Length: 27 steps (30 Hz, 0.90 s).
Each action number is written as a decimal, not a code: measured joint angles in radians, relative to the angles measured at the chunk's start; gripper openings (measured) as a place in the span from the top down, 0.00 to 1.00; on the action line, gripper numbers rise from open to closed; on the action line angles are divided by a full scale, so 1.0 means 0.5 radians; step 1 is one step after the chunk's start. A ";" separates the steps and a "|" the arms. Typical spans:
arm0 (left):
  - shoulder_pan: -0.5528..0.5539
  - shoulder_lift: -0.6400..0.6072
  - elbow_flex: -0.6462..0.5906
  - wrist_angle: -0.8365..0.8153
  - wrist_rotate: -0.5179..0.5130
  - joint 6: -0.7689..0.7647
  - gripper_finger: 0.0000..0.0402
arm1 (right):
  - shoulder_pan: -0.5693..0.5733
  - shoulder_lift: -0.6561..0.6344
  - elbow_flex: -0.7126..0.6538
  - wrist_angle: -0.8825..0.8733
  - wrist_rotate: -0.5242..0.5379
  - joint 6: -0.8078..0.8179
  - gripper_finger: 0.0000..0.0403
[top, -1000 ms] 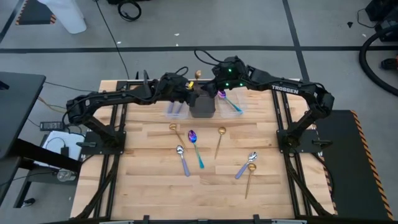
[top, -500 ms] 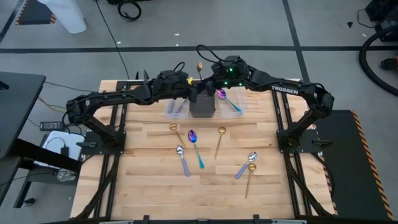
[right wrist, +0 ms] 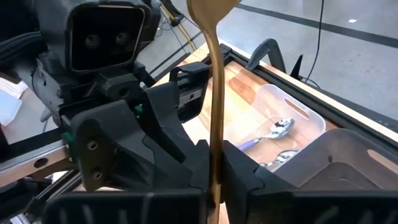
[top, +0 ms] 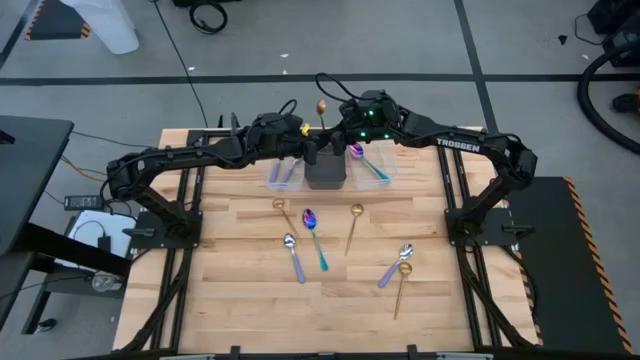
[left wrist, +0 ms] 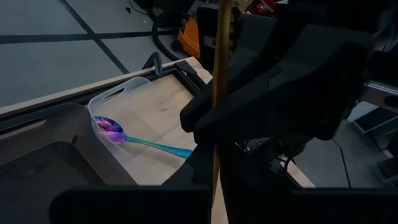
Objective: Sort silverware by color (type)
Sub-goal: Put the bottom left gold spoon into the black bin
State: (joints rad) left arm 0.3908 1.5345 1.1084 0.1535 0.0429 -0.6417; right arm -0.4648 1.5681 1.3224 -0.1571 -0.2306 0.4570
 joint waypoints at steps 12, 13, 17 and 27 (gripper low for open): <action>0.003 -0.131 0.001 -0.595 0.083 0.109 0.71 | -0.002 0.003 -0.001 -0.108 0.085 0.081 0.93; 0.008 -0.162 0.001 -0.699 0.087 0.133 0.70 | 0.000 0.003 -0.001 -0.106 0.084 0.080 0.93; 0.012 -0.256 0.001 -0.991 0.084 0.256 0.69 | 0.003 0.030 -0.001 -0.059 0.093 0.065 0.93; 0.036 -0.466 -0.001 -1.698 -0.142 0.562 0.69 | 0.008 0.273 -0.002 0.010 0.007 0.090 0.93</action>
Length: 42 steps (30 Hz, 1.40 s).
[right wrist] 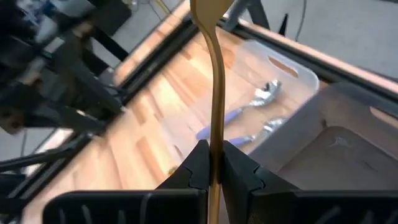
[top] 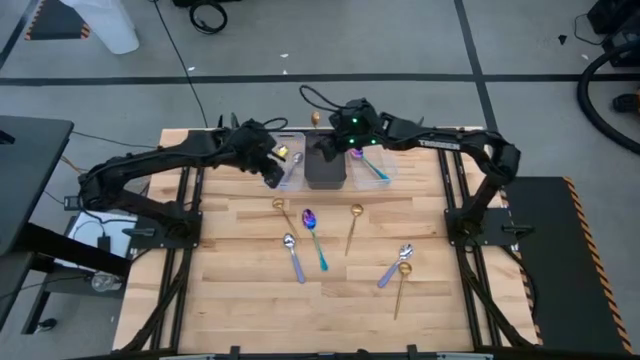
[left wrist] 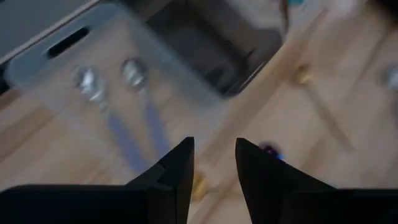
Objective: Sort silverware by color (type)
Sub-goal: Put the bottom left gold spoon into the black bin
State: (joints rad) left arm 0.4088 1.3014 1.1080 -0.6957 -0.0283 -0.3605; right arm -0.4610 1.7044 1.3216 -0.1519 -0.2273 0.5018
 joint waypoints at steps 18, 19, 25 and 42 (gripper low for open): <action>-0.019 -0.082 -0.002 -0.350 -0.131 0.058 0.69 | -0.055 0.297 0.001 -0.095 0.064 -0.060 0.93; -0.020 -0.082 -0.002 -0.347 -0.131 0.049 0.69 | -0.055 0.311 0.001 -0.101 0.079 -0.078 0.93; -0.029 -0.082 -0.002 -0.335 -0.131 0.012 0.69 | -0.076 0.373 0.003 -0.152 0.110 -0.170 0.93; -0.031 -0.082 -0.002 -0.277 -0.131 -0.005 0.69 | -0.112 0.518 0.002 -0.292 0.148 -0.093 0.92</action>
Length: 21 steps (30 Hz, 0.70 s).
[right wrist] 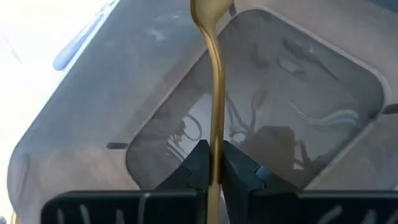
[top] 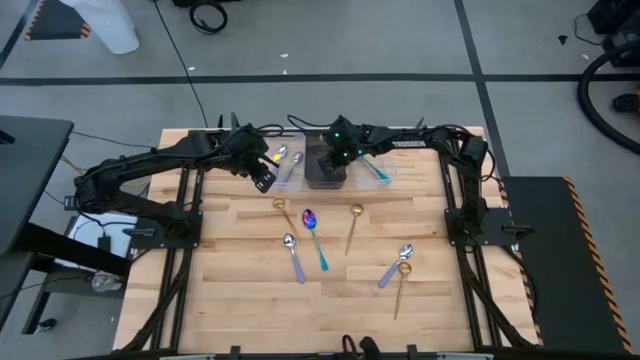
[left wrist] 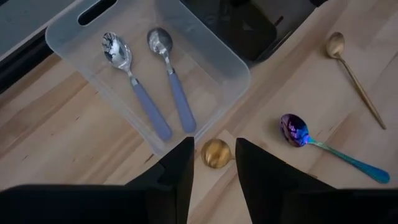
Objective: Sort silverware by color (type)
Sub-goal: Put the bottom left gold spoon into the black bin, then put the top right gold spoon into the black bin
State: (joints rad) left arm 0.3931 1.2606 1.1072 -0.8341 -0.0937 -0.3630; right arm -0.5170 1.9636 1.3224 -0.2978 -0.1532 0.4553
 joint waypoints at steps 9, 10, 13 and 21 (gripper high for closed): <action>0.000 0.000 0.000 0.024 -0.001 -0.031 0.69 | -0.003 -0.001 0.000 -0.034 -0.103 -0.026 0.88; 0.000 0.000 0.000 0.024 -0.001 -0.038 0.69 | 0.000 -0.001 0.000 -0.035 -0.109 -0.026 0.87; 0.000 0.000 0.000 0.024 0.000 -0.039 0.69 | 0.001 -0.001 0.000 -0.051 -0.109 -0.025 0.82; 0.000 0.000 0.000 0.022 0.000 -0.132 0.69 | -0.011 -0.011 0.000 -0.052 -0.202 -0.019 0.72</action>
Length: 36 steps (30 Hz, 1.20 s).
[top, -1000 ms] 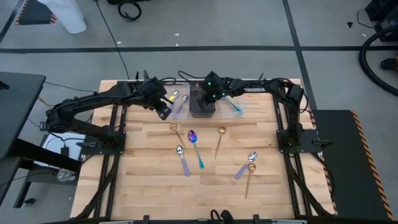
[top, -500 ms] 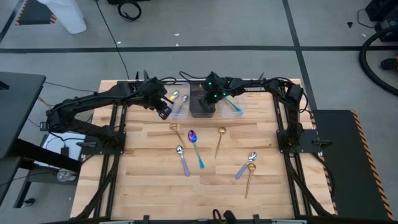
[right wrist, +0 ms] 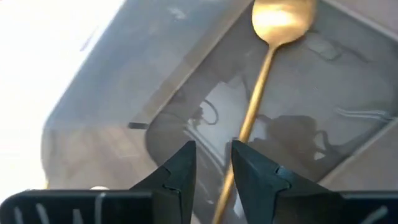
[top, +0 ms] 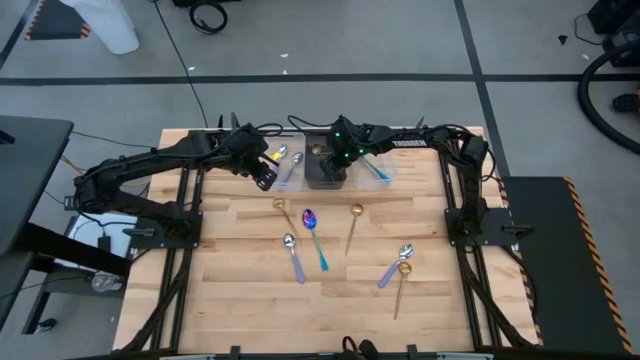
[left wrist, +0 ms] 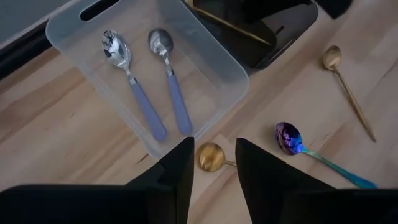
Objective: Sort silverware by color (type)
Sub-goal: Put the top right gold spoon into the black bin
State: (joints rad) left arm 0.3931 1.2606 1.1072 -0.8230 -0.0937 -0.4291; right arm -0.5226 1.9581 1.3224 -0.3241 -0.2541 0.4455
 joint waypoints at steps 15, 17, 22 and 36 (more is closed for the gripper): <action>-0.027 0.000 0.000 0.140 -0.002 -0.164 0.69 | 0.052 -0.307 0.000 -0.175 0.026 -0.035 0.72; -0.058 0.000 0.000 0.185 -0.004 -0.130 0.69 | 0.091 -0.346 0.000 -0.231 0.086 -0.010 0.72; -0.164 0.022 -0.005 0.205 -0.045 0.046 0.69 | 0.203 -0.411 0.000 -0.298 0.223 0.083 0.72; -0.408 0.050 -0.009 0.167 -0.330 0.217 0.69 | 0.604 -0.441 0.000 -0.637 0.482 0.580 0.72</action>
State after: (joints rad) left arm 0.1891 1.2858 1.1027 -0.7394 -0.2588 -0.3208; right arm -0.2204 1.7374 1.3224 -0.6427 -0.0129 0.7356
